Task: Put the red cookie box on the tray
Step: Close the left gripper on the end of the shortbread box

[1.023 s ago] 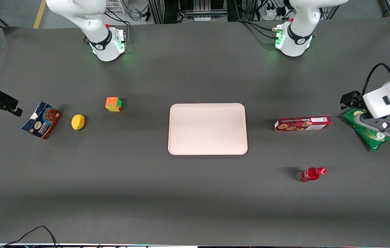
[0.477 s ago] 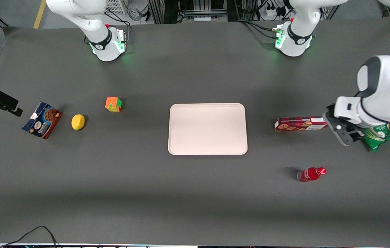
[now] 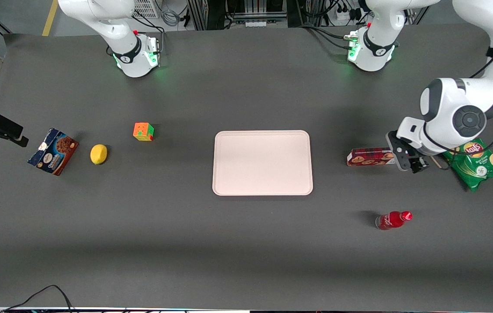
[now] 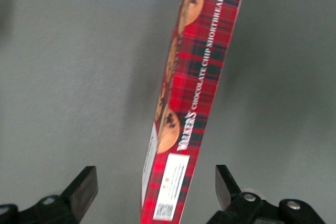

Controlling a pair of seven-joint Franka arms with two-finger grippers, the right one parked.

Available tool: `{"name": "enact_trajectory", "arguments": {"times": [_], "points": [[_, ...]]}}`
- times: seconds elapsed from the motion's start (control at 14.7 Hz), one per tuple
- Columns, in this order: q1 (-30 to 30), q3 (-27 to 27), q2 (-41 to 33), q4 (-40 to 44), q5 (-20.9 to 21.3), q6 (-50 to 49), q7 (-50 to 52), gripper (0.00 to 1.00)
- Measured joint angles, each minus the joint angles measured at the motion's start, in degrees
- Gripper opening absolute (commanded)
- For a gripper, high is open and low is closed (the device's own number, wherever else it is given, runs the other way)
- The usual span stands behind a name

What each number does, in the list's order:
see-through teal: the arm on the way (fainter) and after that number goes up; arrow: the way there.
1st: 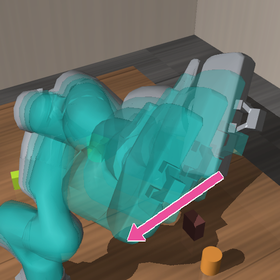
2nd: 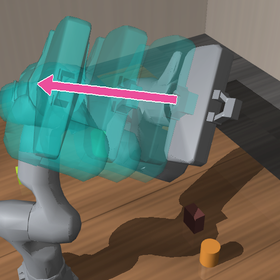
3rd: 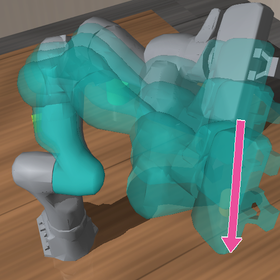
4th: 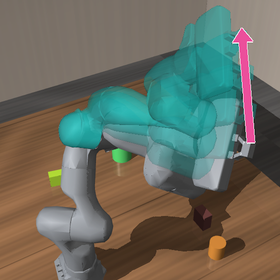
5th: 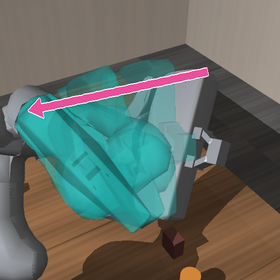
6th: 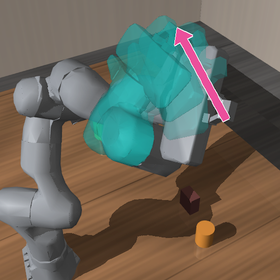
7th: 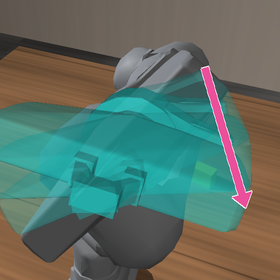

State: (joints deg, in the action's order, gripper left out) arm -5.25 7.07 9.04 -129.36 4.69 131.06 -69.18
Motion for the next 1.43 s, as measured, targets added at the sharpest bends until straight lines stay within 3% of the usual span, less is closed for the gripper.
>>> {"name": "enact_trajectory", "arguments": {"times": [0.27,0.75,0.89,1.02,1.23,1.36,1.43], "points": [[-0.1,1.1,0.0,-6.4,-4.1,8.7,-4.1,1.0],[-0.2,2.8,1.4,-9.2,-5.1,16.3,-4.5,0.94],[-0.4,2.8,2.8,-9.6,-5.1,18.2,-5.2,0.8],[-0.8,2.8,3.7,-9.6,-5.2,19.1,-6.0,0.44],[-1.2,2.8,4.6,-9.6,-5.2,19.8,-6.5,0.1],[-1.2,2.8,4.7,-9.6,-5.2,19.9,-6.6,0.0],[-1.2,2.8,4.7,-9.6,-5.2,20.0,-6.7,0.0]]}}
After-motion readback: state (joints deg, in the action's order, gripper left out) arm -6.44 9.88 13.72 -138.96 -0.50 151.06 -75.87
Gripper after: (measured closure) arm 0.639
